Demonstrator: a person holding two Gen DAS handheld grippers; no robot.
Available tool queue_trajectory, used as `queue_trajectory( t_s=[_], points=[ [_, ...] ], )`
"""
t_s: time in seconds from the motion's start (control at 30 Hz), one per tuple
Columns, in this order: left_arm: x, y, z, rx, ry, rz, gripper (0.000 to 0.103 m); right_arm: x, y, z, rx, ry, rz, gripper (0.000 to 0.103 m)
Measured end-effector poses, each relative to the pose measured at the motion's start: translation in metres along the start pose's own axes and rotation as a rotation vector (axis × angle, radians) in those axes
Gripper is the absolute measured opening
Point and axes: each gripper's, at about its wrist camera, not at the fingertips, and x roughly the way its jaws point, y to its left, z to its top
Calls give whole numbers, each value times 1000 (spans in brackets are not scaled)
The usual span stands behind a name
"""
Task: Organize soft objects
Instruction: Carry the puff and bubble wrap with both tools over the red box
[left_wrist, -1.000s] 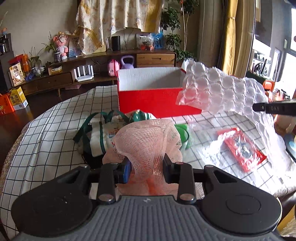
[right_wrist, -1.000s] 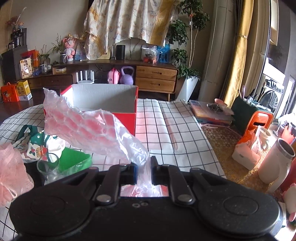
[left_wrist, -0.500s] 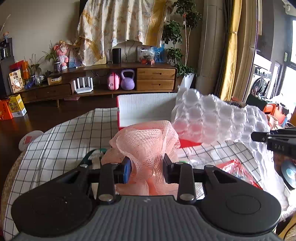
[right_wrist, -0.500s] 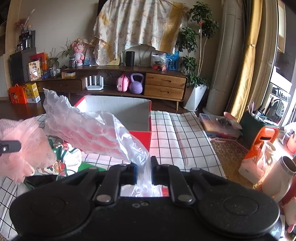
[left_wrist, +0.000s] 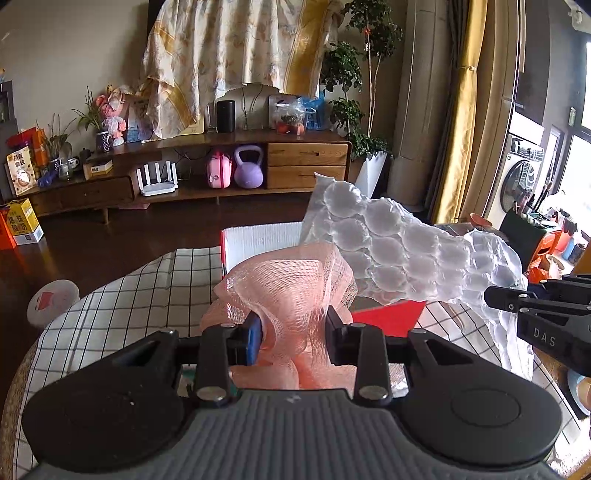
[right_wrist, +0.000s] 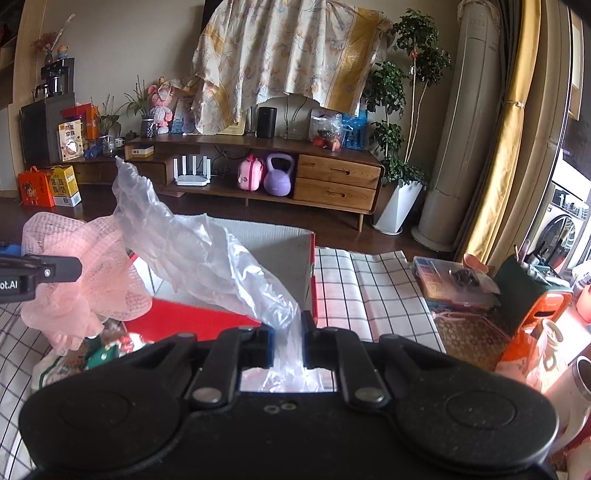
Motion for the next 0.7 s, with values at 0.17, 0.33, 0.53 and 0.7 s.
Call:
queue_trajectory(
  t_s=[0.17,0.33,0.53,0.7],
  points=[
    [29,3,23,-20,13,-13,33,29,-1,23,12,12,-7,12],
    [58,6,43,-20,9,-13,33,60,0,42,8,29,-18,12],
    [97,12,63,-40,29,1,33,99,8,63,-32,63,-11,12],
    [124,12,71,-28,48,8,33,131,10,78,-34,100,12,12]
  ],
)
